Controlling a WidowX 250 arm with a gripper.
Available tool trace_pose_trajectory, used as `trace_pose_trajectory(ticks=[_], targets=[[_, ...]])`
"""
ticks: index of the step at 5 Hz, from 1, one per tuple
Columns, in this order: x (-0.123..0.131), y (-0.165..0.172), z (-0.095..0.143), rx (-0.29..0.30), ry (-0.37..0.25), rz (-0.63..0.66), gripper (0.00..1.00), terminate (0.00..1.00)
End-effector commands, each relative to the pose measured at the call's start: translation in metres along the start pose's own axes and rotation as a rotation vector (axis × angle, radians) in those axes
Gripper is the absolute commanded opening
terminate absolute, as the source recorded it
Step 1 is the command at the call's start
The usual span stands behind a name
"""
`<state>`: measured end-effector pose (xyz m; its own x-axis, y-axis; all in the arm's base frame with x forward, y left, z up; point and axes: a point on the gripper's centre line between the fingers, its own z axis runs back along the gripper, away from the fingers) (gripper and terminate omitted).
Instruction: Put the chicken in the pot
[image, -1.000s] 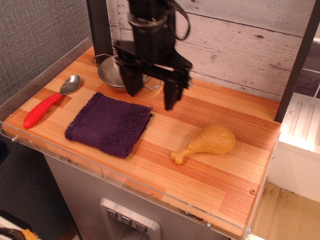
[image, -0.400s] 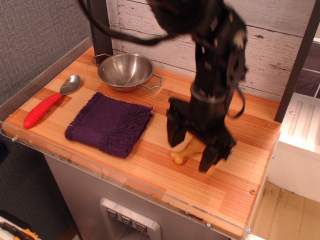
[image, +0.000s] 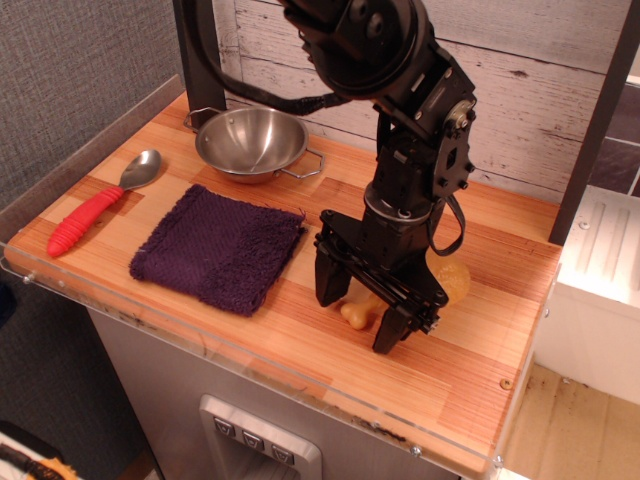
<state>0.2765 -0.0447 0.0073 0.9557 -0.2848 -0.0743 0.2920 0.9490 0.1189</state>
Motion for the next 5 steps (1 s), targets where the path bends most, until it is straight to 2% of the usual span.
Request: trace_pose_trajectory(ticks=[1,2,3,4,5], targets=[[-0.001,0.003,0.007,-0.018,-0.15,0.031,0.0,0.0],[-0.001,0.003,0.009,-0.028,-0.179,0.035,0.0,0.0],[0.0,0.001,0.022,-0.073,-0.212,-0.003,0.0,0.0],[-0.003,0.025,0.057,-0.121,-0.264,0.088,0.0,0.0],[-0.011,0.079,0.079,-0.096,-0.281,0.275,0.0,0.0]])
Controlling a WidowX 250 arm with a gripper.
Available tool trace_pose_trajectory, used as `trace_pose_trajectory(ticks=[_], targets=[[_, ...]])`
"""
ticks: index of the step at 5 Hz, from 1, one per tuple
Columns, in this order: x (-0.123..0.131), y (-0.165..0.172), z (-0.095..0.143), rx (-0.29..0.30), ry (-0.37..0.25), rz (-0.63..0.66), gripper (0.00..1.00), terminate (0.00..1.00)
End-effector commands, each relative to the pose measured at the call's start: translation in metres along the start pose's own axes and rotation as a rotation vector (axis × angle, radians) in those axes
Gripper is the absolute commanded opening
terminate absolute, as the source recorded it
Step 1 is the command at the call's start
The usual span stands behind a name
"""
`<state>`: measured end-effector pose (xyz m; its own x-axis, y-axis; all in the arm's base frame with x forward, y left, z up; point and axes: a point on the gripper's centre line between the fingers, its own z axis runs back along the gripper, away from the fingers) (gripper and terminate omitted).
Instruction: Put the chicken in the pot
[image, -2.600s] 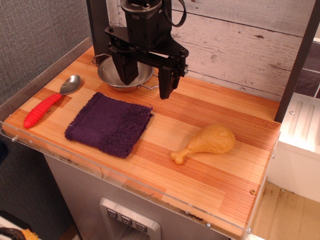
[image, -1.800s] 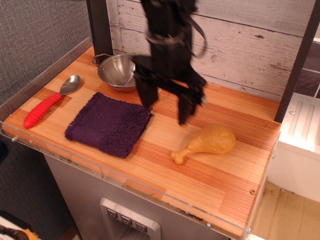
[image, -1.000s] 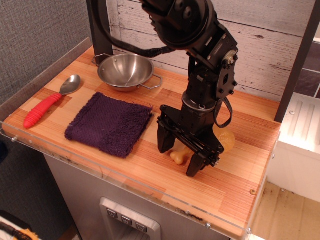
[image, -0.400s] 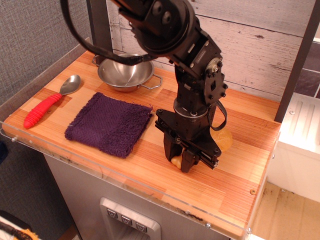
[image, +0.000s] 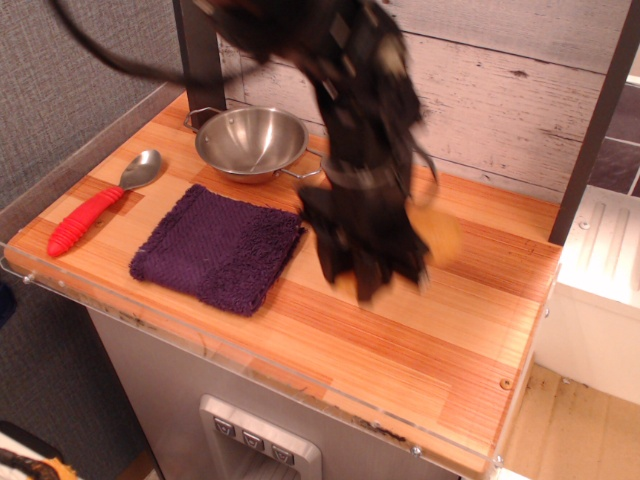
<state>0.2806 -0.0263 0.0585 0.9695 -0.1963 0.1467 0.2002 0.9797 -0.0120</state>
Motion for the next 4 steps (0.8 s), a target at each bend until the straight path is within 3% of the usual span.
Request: trace_pose_trajectory(ticks=[1,2,4], targets=[[0.001,0.1,0.045,0.095,-0.075,0.309,0.0,0.0],[-0.008,0.149,0.039,0.141,-0.052,0.433,0.0,0.0],[0.004,0.175,0.013,0.128,-0.015,0.481,0.0,0.0]])
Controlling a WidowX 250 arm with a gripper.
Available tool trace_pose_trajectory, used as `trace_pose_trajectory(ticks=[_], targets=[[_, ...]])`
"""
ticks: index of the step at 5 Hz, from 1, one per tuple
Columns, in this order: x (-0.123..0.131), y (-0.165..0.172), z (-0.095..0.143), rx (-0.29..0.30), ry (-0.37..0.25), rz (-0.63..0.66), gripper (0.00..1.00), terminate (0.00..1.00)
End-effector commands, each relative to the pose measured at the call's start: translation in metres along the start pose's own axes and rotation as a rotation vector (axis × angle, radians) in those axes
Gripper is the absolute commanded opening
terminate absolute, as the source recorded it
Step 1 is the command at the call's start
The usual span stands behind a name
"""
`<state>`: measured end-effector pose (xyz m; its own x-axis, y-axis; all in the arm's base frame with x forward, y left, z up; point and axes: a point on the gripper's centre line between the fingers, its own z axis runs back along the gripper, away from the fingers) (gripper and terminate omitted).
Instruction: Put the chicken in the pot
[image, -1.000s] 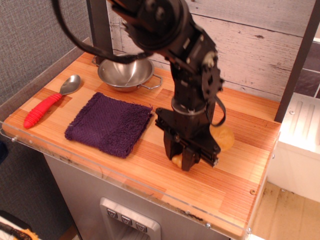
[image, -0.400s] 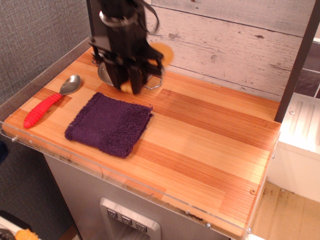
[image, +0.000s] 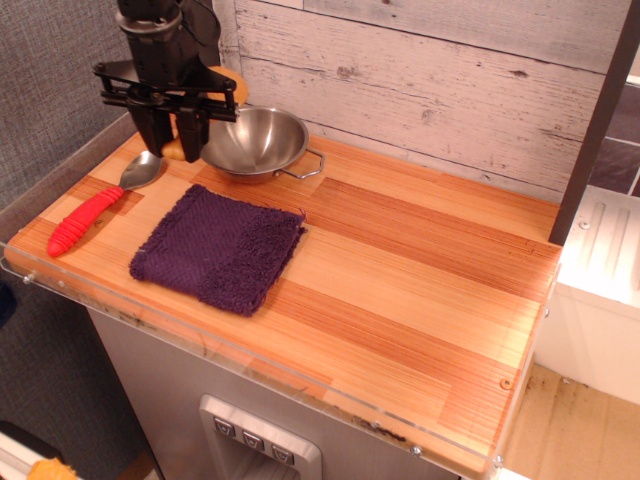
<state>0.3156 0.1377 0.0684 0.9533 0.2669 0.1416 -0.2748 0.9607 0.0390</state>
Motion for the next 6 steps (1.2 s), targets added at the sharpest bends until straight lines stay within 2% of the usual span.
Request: trace_pose_trajectory(ticks=[1,2,4,5,6], targets=[[0.016,-0.002,-0.005,-0.019,-0.035,-0.002,0.0,0.0],[0.022,-0.011,0.0,-0.013,-0.051,-0.038,1.0,0.0],[0.019,-0.016,0.023,-0.014,-0.122,-0.063,1.0,0.0],[0.005,-0.023,0.05,-0.01,-0.177,-0.084,1.0,0.0],[-0.008,-0.031,0.062,-0.066,-0.16,-0.138,1.0,0.0]])
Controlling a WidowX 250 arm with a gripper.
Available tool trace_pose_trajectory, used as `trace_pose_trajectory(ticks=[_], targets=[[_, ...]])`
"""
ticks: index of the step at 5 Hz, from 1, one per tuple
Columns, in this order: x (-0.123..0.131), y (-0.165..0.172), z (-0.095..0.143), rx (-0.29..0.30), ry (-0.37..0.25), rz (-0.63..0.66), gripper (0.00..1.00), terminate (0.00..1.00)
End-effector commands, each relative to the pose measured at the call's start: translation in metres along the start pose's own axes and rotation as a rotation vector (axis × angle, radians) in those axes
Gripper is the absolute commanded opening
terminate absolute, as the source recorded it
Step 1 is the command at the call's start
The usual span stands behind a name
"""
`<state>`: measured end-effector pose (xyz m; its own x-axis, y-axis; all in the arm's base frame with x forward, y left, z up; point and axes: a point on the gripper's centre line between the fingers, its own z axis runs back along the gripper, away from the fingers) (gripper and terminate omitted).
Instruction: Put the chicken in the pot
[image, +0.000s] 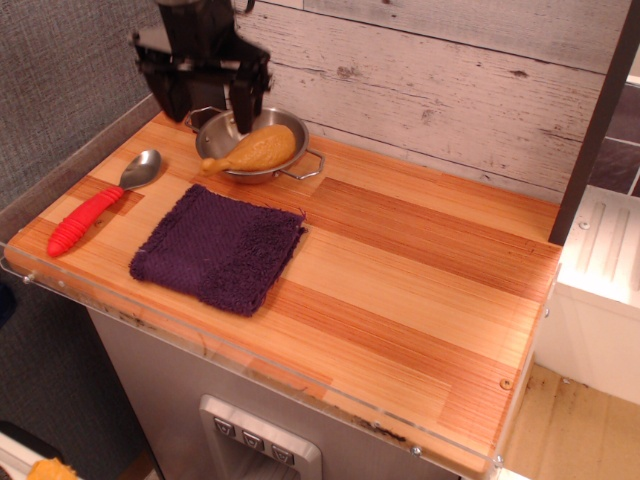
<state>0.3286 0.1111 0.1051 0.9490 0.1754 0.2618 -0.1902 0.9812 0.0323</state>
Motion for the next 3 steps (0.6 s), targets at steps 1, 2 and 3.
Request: trace_pose_trajectory(ticks=[1,2,3], targets=[[-0.022,-0.016,0.022,-0.083,0.042,-0.12,1.0,0.0],[-0.03,-0.021,0.019,-0.08,0.081,-0.142,1.0,0.0],[-0.033,-0.024,0.019,-0.07,0.09,-0.159,1.0,0.0]])
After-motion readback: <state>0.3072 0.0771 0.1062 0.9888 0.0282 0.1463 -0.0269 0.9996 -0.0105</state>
